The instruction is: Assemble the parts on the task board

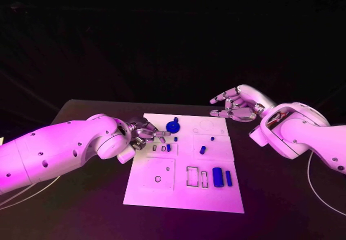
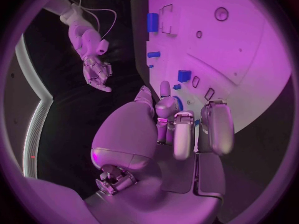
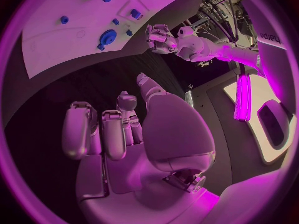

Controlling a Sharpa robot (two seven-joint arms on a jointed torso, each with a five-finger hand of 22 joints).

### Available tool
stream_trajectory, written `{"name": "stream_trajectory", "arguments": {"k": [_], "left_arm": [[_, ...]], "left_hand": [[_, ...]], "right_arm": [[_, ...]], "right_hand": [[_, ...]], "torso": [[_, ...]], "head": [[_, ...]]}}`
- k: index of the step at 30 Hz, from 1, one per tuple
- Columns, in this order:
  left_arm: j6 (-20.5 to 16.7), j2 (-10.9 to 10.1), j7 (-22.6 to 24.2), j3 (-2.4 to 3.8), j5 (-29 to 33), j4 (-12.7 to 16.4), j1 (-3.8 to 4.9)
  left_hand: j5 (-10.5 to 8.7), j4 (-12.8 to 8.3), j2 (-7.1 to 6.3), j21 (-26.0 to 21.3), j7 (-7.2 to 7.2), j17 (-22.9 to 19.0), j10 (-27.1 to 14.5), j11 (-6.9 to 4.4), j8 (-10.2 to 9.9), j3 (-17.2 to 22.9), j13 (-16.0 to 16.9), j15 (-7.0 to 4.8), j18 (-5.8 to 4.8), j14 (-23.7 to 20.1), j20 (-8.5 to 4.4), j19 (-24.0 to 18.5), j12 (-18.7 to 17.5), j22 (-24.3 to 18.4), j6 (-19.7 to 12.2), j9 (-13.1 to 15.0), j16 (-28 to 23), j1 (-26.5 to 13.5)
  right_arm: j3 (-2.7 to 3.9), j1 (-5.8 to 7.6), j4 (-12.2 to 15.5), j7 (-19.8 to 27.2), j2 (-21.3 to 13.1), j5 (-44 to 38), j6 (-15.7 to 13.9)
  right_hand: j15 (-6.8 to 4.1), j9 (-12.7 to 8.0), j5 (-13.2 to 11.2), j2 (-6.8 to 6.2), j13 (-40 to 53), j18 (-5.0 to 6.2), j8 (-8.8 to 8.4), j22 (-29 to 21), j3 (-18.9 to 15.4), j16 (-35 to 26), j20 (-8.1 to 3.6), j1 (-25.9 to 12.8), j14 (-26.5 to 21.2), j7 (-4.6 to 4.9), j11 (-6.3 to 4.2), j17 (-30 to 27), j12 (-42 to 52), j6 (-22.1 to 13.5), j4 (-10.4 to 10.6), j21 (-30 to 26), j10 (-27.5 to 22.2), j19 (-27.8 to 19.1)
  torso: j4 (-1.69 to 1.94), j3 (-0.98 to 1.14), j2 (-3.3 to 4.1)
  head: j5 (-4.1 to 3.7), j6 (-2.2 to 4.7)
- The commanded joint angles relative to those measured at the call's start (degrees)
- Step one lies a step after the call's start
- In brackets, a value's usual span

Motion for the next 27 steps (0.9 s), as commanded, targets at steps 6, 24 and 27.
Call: {"name": "stream_trajectory", "arguments": {"k": [6,24,27], "left_arm": [[8.7,4.5,-13.1,0.03,-15.6,-3.3,1.29],[14.7,9.9,-15.2,0.06,-19.7,-8.1,2.17],[15.8,10.3,-15.3,0.06,-20.6,-8.4,2.25]], "left_hand": [[-2.68,0.9,1.32,2.3,-0.79,15.1,-0.1,-0.79,6.3,-4.7,1.8,-0.49,-1.26,6.1,-0.46,1.6,1.7,3.9,-3.1,6.8,0.1,-5.1],[-2.69,0.9,2.49,3.4,-1.22,15.1,0.2,-1.11,10.8,-7.7,2.9,-0.79,-1.63,6.1,-0.77,2.2,2.8,6.0,-5.8,12.5,0.1,-4.9],[-2.68,0.9,2.55,3.4,-1.22,15.1,0.1,-1.11,10.9,-7.7,2.9,-0.79,-1.64,6.1,-0.77,2.2,2.8,6.1,-5.9,12.6,0.1,-4.8]], "right_arm": [[0.0,0.21,-0.9,0.4,-0.1,2.4,1.7],[-0.02,0.23,-2.0,-1.2,0.6,1.6,2.7],[-0.03,0.23,-2.1,-1.4,0.7,1.6,2.8]], "right_hand": [[0.2,0.0,0.6,0.43,0.0,-0.17,0.3,-0.1,0.3,-0.3,0.06,0.0,3.7,-0.15,-0.09,4.5,0.2,0.3,0.0,-0.2,0.3,-0.2],[0.19,0.0,0.8,0.4,-0.2,-0.12,0.37,-0.4,0.2,-0.5,0.05,0.0,3.6,-0.17,-0.11,4.2,0.1,0.3,0.1,-0.4,0.2,-0.3],[0.19,0.0,0.8,0.4,-0.2,-0.12,0.37,-0.4,0.2,-0.5,0.05,0.0,3.6,-0.17,-0.11,4.2,0.1,0.3,0.1,-0.4,0.2,-0.3]], "torso": [[-0.53,0.53,-0.18],[-0.42,0.39,-0.1],[-0.47,0.36,-0.13]], "head": [[0.11,-0.35],[0.38,-1.08],[0.48,-1.26]]}}
